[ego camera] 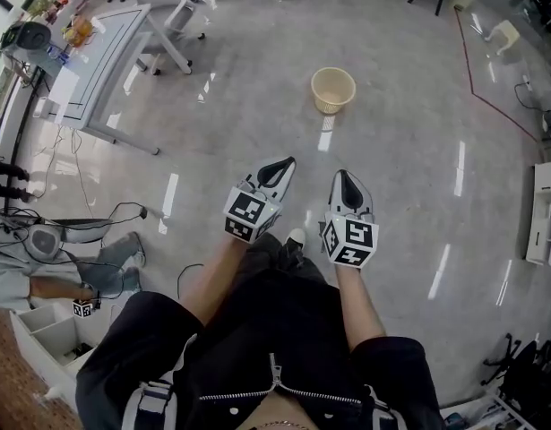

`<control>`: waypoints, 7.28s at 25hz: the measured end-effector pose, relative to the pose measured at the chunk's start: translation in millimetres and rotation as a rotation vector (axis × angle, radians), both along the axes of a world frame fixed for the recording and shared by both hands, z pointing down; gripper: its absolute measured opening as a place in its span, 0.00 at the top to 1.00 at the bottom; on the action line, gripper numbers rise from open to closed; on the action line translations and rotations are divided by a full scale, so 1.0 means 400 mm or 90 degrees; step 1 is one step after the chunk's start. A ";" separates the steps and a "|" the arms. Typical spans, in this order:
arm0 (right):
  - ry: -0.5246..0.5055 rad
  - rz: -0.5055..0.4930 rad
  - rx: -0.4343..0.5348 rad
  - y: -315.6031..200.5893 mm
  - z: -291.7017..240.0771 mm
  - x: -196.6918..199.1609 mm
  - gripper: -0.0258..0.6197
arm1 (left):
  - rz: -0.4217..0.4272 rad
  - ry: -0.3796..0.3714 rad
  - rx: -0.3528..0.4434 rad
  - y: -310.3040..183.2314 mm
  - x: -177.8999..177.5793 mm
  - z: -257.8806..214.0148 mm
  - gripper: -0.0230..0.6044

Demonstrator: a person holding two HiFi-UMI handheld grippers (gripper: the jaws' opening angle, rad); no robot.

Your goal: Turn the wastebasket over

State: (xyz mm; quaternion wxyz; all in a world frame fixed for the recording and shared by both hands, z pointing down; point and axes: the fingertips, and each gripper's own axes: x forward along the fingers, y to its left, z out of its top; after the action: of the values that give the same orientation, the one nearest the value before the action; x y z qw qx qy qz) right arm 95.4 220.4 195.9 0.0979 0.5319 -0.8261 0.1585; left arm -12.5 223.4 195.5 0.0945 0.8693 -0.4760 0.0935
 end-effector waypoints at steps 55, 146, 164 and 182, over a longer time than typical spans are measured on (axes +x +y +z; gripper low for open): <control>0.140 0.046 -0.037 -0.803 0.064 -0.092 0.94 | 0.043 0.083 -0.023 -0.908 -0.155 0.142 0.95; 0.658 -0.349 0.160 -1.531 2.007 0.043 0.80 | 0.097 -0.023 0.067 -1.539 -0.037 1.799 0.95; 0.156 -0.045 -0.050 -1.588 1.929 0.297 0.89 | 0.174 -0.041 0.045 -1.619 0.046 1.912 0.95; 0.221 0.061 -0.142 -1.694 1.976 0.450 0.79 | 0.244 -0.023 -0.043 -1.626 0.120 2.099 0.81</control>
State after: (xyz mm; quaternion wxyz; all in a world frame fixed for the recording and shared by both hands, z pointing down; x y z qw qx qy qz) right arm 275.3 -457.0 986.3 0.2898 0.5756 -0.7478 0.1595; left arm 35.5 -427.1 1035.0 0.0958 0.9385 -0.2999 0.1416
